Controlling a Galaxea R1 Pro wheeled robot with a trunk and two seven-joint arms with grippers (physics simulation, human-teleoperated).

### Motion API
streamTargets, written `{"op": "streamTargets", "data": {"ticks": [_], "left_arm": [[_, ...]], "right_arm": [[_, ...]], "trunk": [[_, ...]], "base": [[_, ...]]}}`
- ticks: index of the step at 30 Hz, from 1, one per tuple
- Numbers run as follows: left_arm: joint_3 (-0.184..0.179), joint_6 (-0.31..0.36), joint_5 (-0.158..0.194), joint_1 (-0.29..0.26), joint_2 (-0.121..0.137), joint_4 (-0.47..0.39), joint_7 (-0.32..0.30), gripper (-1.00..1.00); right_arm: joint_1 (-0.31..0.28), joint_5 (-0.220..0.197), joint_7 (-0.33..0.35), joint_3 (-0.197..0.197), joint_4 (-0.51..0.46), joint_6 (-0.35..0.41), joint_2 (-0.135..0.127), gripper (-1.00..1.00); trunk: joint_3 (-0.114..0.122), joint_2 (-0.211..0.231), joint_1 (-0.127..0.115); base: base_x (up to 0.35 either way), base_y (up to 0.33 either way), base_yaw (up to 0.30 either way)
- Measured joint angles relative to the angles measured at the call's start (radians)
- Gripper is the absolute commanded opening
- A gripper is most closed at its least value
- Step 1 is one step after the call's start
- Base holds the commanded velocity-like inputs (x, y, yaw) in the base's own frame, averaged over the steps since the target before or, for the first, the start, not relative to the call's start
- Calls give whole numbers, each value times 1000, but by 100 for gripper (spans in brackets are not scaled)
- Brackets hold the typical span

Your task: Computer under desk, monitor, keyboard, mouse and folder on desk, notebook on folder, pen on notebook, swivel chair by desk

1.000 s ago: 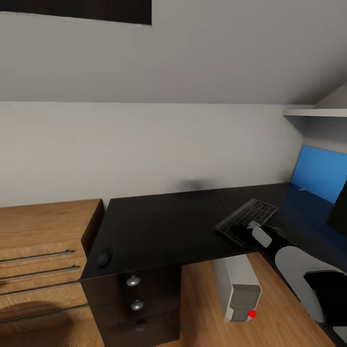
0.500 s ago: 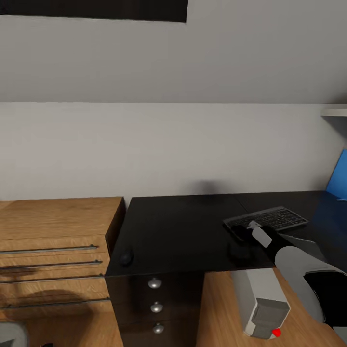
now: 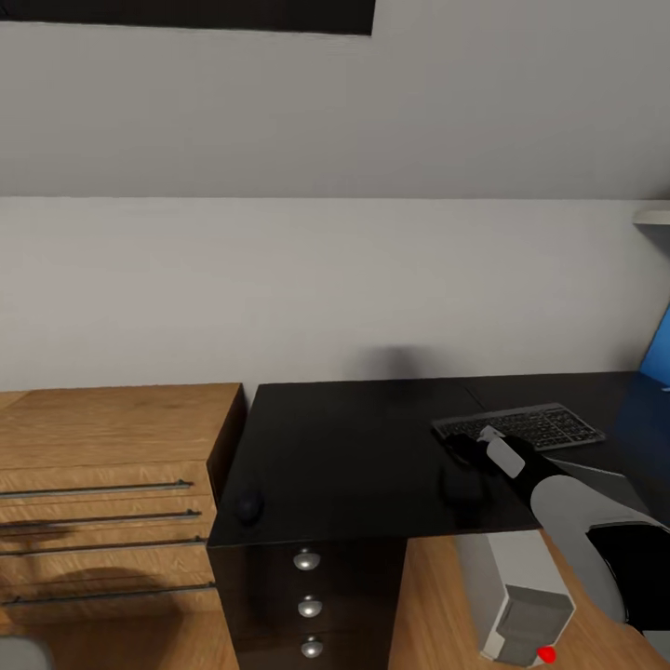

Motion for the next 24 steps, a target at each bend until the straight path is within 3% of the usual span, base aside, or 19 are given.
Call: {"op": "streamTargets", "data": {"ticks": [24], "left_arm": [[-1,0,0,0,0,0,0,100]], "right_arm": [[0,0,1,0,0,-2,0,100]], "trunk": [[0,0,0]], "base": [[40,39,0]]}}
